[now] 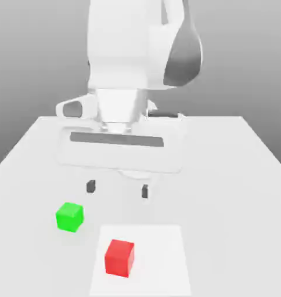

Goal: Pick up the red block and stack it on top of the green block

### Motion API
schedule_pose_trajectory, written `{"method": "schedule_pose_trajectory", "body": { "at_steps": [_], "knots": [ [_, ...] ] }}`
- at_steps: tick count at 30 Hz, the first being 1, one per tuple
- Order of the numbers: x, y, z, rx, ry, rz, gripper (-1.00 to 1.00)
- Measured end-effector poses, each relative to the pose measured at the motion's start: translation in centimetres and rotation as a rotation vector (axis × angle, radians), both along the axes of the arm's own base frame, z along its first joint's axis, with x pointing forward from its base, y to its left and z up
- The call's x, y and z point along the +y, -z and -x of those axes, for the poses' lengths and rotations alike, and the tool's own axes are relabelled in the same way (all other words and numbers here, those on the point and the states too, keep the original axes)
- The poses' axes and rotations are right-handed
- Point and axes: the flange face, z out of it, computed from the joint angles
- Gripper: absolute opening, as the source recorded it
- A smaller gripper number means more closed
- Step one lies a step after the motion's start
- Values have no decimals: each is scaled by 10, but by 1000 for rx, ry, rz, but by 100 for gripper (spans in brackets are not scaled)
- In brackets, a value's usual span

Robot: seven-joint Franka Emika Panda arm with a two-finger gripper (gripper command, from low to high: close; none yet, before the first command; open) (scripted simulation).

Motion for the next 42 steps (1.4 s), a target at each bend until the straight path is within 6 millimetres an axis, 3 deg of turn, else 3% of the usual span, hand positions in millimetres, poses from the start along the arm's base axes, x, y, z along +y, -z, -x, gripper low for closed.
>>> {"method": "schedule_pose_trajectory", "body": {
  "at_steps": [4,9,10,17,23,28,33,36,42],
  "knots": [
    [-4,75,22,117,33,-17,0],
    [-4,137,27,139,39,-20,0],
    [-4,146,28,140,39,-20,-100],
    [-4,147,28,140,39,-19,-100],
    [-9,88,31,140,45,-16,-100],
    [-86,64,80,142,168,9,-100],
    [-123,51,135,142,232,-3,-100],
    [-139,50,168,138,276,-29,-100],
    [-142,91,174,134,285,-43,-100]
  ]
}}
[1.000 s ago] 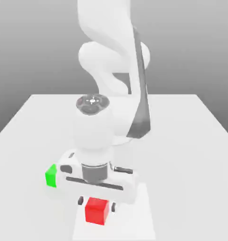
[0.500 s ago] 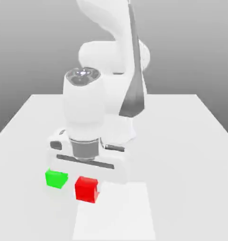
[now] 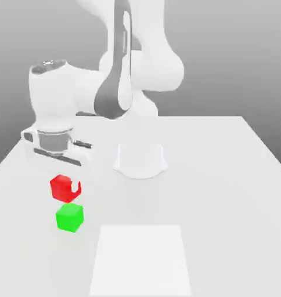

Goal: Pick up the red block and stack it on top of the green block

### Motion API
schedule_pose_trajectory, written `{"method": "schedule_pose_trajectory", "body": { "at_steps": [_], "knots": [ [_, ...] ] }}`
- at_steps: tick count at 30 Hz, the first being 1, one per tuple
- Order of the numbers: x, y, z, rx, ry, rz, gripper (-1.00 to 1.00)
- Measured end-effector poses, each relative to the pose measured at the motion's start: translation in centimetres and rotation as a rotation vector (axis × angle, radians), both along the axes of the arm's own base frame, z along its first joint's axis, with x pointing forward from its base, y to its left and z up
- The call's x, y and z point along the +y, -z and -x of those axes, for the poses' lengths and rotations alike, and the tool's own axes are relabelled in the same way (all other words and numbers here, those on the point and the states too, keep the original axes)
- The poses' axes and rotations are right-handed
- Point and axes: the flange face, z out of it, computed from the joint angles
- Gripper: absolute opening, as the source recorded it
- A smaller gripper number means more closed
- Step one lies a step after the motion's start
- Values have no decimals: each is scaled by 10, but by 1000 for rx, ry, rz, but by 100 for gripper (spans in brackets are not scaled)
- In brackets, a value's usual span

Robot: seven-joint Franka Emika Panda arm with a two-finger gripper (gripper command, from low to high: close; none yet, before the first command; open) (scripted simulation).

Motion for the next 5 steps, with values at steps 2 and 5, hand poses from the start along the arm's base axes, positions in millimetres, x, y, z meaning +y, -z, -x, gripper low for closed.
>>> {"method": "schedule_pose_trajectory", "body": {
  "at_steps": [2,5],
  "knots": [
    [0,17,2,2,1,3,-100],
    [1,22,2,3,1,4,100]
  ]
}}
